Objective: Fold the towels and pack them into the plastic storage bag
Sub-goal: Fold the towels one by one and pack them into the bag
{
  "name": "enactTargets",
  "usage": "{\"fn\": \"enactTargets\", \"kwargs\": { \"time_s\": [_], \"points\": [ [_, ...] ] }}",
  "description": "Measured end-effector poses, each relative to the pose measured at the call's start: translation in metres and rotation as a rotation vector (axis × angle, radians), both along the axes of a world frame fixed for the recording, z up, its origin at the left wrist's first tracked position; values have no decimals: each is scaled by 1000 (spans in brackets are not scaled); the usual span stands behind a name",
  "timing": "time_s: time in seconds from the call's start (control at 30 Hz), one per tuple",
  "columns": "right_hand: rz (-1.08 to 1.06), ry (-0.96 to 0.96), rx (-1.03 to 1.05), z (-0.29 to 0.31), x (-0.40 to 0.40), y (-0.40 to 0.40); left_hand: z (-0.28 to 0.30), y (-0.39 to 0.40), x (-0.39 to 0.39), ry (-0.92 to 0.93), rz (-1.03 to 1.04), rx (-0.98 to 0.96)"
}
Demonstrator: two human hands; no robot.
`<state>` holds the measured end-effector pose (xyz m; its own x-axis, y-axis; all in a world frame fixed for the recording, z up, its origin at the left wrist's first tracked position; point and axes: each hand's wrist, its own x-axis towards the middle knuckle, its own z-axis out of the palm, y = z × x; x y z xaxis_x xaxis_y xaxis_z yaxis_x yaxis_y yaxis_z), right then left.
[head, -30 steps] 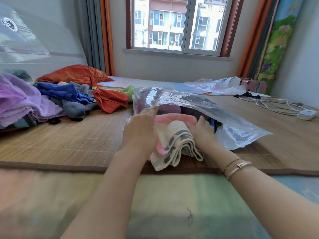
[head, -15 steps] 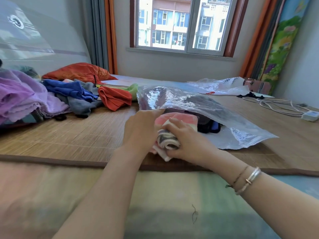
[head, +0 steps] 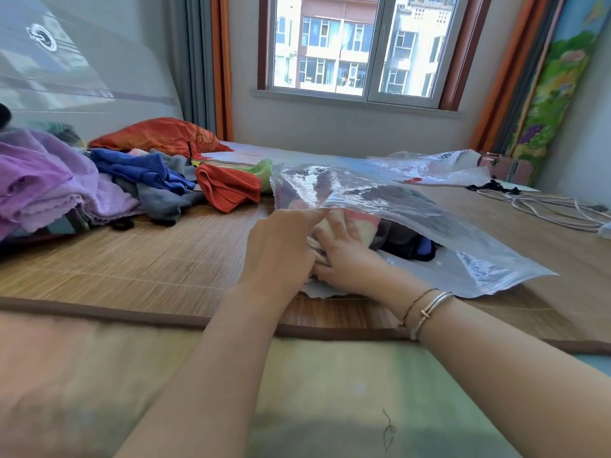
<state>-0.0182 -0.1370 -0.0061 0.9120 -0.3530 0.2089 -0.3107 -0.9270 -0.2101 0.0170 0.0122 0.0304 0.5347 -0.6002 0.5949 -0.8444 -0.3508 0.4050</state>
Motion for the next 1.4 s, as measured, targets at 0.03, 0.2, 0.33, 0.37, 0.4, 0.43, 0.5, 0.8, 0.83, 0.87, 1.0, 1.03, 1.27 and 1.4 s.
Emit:
{"fn": "enactTargets", "kwargs": {
  "time_s": [0.03, 0.2, 0.33, 0.37, 0.4, 0.43, 0.5, 0.8, 0.83, 0.87, 1.0, 1.03, 1.27, 1.4],
  "points": [
    [-40, 25, -5, 2, 6, -4, 1, -1, 0, 4, -5, -21],
    [-218, 109, -32, 4, 54, -16, -6, -3, 8, -20, 0, -51],
    [-292, 60, -8, 1, 77, -35, -18, -3, 26, -48, 30, -59],
    [-309, 64, -36, -1, 78, -35, -19, -2, 30, -46, 31, -63],
    [-312, 57, -74, -2, 76, -32, -21, 0, 32, -54, 33, -64],
    [-286, 27, -128, -5, 74, -31, -22, 1, 34, -66, 36, -61],
    [-221, 1, -177, -8, 57, -23, -23, 2, 34, -56, 25, -28],
    [-34, -17, -328, 0, -44, 52, -24, 21, 15, 195, -151, -28],
    [9, -73, -358, 4, -50, 64, -22, 30, 16, 216, -133, -53],
    [38, -126, -362, 8, -52, 74, -21, 38, 16, 227, -113, -85],
    [139, -229, -307, 23, -33, 113, -15, 79, 28, 228, 62, -170],
    [171, -245, -292, 25, -23, 123, -13, 93, 32, 221, 115, -180],
    [351, -222, 85, 12, 83, 186, -8, 195, 78, 275, 511, -332],
    [375, -291, 287, 1, 150, 226, -15, 241, 103, 324, 669, -397]
  ]
}}
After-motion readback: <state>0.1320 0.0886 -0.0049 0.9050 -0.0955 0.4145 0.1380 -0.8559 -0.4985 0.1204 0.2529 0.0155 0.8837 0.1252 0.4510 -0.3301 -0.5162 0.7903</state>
